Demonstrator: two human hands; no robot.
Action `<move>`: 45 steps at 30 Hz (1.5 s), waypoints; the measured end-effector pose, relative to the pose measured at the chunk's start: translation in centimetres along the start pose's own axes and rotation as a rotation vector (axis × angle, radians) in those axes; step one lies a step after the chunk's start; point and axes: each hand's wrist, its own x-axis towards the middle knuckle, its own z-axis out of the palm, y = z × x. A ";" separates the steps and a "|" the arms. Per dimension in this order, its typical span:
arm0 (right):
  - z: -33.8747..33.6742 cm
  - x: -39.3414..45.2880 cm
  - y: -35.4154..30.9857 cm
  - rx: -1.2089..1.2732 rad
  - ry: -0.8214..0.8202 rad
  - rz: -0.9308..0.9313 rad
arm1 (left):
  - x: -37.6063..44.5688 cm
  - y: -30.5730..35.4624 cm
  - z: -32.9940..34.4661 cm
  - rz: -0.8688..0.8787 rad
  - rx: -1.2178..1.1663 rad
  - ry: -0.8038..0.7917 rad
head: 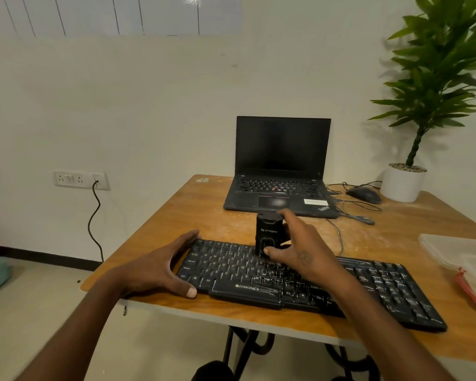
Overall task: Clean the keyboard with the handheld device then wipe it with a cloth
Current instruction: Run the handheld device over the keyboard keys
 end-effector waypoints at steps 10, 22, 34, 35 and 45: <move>-0.7 -0.5 0.3 0.022 -0.035 0.016 | 0.0 0.0 0.0 0.001 0.028 0.008; 1.6 0.8 -0.2 0.043 -0.001 -0.022 | 0.1 -0.2 -0.1 0.005 0.024 -0.004; 0.8 0.6 -0.5 0.032 -0.033 -0.017 | -0.1 -0.2 0.0 0.011 0.017 0.004; 0.4 0.3 -0.2 0.035 -0.020 -0.005 | -0.1 -0.2 0.0 0.012 0.020 0.004; -1.2 -1.4 0.3 0.099 -0.016 0.073 | 0.1 -0.3 -0.1 0.007 0.041 -0.001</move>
